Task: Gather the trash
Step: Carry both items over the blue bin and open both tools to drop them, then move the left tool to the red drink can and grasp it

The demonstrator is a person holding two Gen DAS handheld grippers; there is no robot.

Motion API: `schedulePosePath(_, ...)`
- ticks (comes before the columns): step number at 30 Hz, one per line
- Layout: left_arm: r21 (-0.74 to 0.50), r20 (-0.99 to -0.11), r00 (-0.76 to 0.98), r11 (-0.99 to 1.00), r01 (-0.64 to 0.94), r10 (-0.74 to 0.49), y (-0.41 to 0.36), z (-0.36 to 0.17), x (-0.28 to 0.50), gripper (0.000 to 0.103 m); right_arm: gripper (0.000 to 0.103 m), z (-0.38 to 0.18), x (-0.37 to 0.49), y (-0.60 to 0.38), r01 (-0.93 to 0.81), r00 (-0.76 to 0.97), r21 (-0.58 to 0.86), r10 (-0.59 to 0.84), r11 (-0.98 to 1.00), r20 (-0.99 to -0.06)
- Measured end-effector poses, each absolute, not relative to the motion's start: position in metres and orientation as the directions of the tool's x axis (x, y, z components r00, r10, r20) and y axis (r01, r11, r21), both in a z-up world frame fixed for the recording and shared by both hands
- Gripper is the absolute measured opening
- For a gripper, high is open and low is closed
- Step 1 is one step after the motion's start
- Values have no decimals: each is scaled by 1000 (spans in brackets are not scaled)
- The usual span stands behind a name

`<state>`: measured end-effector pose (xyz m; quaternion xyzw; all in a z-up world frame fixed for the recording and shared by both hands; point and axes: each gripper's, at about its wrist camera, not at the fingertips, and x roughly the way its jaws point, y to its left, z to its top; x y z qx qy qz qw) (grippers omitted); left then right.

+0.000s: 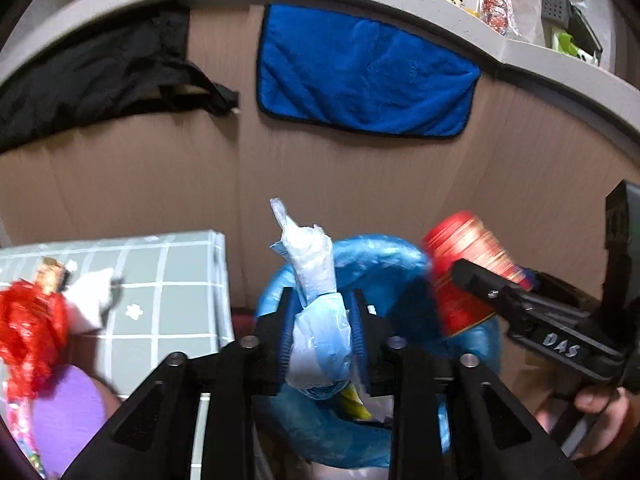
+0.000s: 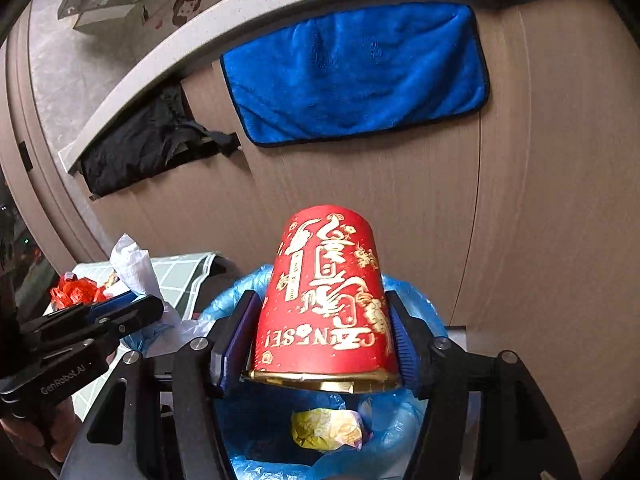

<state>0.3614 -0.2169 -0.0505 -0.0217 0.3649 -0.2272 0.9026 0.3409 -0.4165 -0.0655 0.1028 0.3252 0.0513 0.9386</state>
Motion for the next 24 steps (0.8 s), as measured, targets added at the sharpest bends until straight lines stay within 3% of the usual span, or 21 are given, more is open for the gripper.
schedulePosePath(5, -228, -623, 643, 890, 396, -446, -209, -42, 359, 40, 66, -64, 336, -415, -25, 793, 211, 148, 977, -591)
schedulePosePath(13, -199, -608, 684, 911, 361, -404, -174, -20, 337, 41, 67, -46, 314, -411, -30, 807, 222, 154, 975, -570)
schedulePosePath(18, -180, -604, 730, 947, 265, -319, -120, -7, 314, 41, 67, -23, 293, -384, -65, 833, 157, 141, 985, -535)
schedulePosePath(24, -149, -602, 786, 987, 62, -141, -25, -3, 302, 41, 64, -5, 288, -326, -181, 824, 148, 232, 972, -517)
